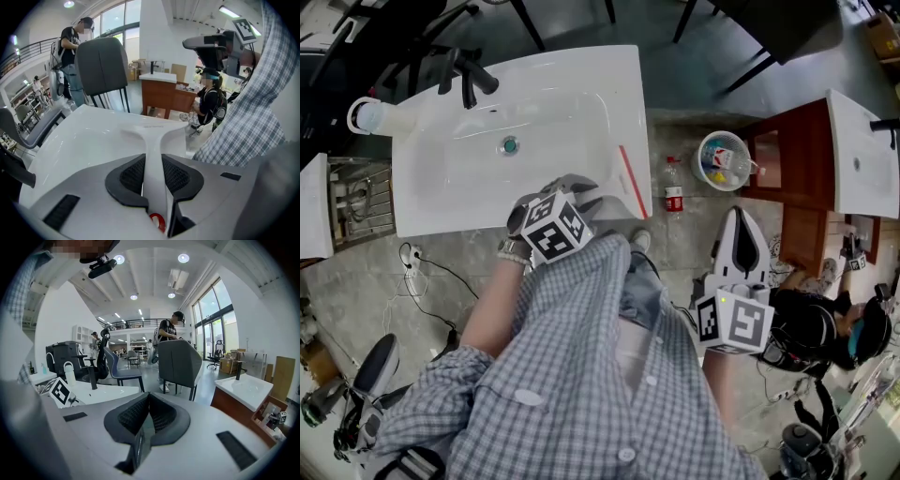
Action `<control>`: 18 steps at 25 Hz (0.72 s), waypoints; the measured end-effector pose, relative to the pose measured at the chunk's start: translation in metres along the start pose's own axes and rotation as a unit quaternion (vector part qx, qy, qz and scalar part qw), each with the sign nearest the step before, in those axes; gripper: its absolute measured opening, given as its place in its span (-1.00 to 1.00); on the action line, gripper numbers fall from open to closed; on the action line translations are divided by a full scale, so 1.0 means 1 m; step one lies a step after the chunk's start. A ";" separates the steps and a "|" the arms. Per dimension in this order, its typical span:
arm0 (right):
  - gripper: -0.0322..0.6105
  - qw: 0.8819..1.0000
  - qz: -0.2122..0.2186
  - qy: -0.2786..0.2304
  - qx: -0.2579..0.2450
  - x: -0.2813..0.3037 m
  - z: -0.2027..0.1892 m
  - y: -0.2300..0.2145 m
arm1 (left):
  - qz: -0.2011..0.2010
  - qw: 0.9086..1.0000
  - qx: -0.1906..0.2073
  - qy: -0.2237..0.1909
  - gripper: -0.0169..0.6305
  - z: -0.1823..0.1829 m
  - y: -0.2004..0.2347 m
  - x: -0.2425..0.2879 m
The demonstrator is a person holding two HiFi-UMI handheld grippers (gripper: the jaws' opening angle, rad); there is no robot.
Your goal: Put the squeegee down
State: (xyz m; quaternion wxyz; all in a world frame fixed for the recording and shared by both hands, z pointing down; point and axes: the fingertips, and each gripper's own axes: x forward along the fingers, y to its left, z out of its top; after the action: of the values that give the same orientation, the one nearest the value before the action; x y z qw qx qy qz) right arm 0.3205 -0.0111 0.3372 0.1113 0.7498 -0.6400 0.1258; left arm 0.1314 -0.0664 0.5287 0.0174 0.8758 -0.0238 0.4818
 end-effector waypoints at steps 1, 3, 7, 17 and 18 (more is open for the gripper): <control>-0.87 1.000 0.002 0.001 0.000 0.000 -0.001 0.000 | 0.000 1.000 0.001 0.002 -0.67 0.000 0.000 0.000; -0.87 1.000 0.005 0.001 -0.002 0.001 0.000 0.001 | 0.000 1.000 0.005 0.006 -0.67 -0.001 -0.001 0.002; -0.87 1.000 0.008 -0.001 -0.003 0.002 0.001 0.003 | 0.004 1.000 0.006 0.012 -0.67 -0.004 -0.002 0.005; -0.87 1.000 0.013 -0.001 0.005 0.003 -0.001 0.006 | -0.016 1.000 -0.026 -0.004 -0.58 -0.002 -0.006 0.004; -0.87 1.000 0.014 -0.001 0.006 0.003 -0.001 0.007 | -0.017 0.999 -0.029 -0.007 -0.56 -0.001 -0.006 0.003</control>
State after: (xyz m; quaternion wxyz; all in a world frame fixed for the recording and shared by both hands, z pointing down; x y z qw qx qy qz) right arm 0.3144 -0.0146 0.3387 0.1050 0.7417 -0.6495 0.1305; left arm 0.1327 -0.0602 0.5320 0.0506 0.8785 -0.0229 0.4745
